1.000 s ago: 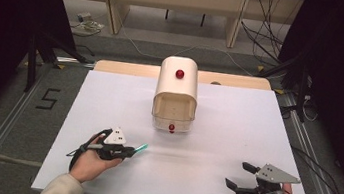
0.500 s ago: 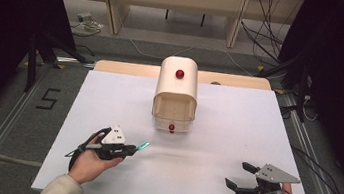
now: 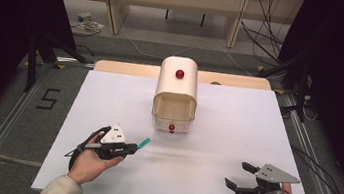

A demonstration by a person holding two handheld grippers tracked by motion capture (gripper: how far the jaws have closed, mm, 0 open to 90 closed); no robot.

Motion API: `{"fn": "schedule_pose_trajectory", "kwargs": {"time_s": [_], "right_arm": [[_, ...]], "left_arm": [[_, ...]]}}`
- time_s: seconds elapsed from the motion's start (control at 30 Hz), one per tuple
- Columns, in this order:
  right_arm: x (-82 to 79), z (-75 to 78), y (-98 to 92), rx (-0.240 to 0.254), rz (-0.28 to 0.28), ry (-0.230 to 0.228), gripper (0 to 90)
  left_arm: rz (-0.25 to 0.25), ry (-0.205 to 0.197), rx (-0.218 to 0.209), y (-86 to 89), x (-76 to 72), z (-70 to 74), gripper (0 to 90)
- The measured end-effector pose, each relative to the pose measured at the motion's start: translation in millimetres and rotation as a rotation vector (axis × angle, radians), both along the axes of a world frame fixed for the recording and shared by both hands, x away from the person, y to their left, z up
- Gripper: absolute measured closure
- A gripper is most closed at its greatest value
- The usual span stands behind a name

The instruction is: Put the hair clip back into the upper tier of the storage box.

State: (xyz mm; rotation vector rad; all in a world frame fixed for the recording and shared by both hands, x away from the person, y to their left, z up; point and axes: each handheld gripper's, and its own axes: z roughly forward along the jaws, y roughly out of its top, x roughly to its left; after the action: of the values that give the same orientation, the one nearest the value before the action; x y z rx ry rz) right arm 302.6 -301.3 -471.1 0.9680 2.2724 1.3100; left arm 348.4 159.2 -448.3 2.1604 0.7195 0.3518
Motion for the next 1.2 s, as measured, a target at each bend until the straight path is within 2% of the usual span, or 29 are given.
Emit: {"fn": "schedule_pose_trajectory", "kwargs": {"time_s": [0.57, 1.2], "right_arm": [[-0.1, -0.1, 0.9, 0.003, -0.007, 0.006, 16.5], [0.3, -0.5, 0.2, 0.001, -0.008, 0.012, 16.5]], "left_arm": [[-0.008, -0.038, -0.017, -2.9, -3.4, 16.6, 84.3], [-0.020, -0.055, -0.036, -4.4, -7.4, 38.3, 84.3]]}}
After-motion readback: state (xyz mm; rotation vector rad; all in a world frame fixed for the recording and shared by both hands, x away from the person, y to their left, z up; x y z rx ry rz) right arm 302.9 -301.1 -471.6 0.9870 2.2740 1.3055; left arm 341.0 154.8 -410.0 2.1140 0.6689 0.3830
